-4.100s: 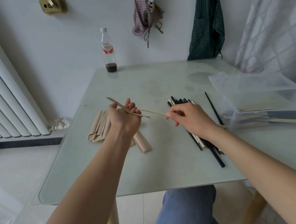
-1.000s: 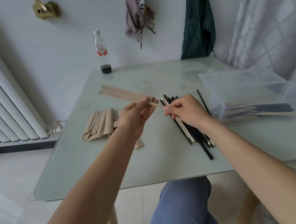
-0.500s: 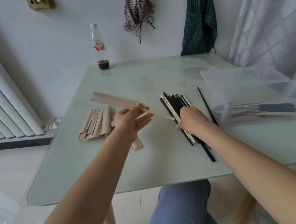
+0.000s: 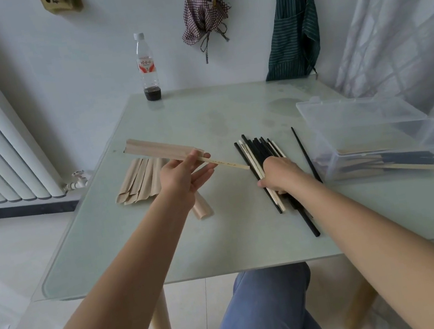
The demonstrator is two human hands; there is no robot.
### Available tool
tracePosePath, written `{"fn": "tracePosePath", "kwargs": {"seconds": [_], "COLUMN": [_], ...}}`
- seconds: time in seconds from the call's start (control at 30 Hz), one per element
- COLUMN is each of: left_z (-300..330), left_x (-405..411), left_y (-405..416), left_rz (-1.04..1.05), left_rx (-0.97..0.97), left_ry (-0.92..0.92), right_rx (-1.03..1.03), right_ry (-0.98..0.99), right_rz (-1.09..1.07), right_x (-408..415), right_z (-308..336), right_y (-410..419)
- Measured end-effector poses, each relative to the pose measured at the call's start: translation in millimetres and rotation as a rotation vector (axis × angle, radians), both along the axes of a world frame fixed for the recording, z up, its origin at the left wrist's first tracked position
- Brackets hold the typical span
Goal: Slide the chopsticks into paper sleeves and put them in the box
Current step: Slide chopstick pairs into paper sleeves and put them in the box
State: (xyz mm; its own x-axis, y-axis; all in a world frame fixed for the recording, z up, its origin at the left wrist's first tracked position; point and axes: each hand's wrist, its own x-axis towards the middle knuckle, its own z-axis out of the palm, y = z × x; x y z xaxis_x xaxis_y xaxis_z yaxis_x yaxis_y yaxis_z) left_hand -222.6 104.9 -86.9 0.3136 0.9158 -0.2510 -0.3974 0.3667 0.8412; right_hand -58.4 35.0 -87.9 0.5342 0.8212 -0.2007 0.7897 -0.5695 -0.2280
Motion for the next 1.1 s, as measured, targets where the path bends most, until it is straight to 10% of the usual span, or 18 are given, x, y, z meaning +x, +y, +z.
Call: {"fn": "tracePosePath", "kwargs": {"seconds": [0.3, 0.47, 1.1], "left_z": [-3, -4, 1], "left_x": [-4, -6, -13], "left_y": [1, 4, 2], "left_rz": [0.003, 0.044, 0.038], "left_rx": [0.033, 0.046, 0.052], "left_ry": [0.021, -0.004, -0.076], "right_rx": [0.259, 0.622, 0.573], "right_ry": [-0.052, 0.334, 0.21], "right_rz": [-0.033, 0.102, 0.253], "right_x": [4, 14, 16], "right_z": [1, 2, 5], "right_y": [-16, -25, -41]}}
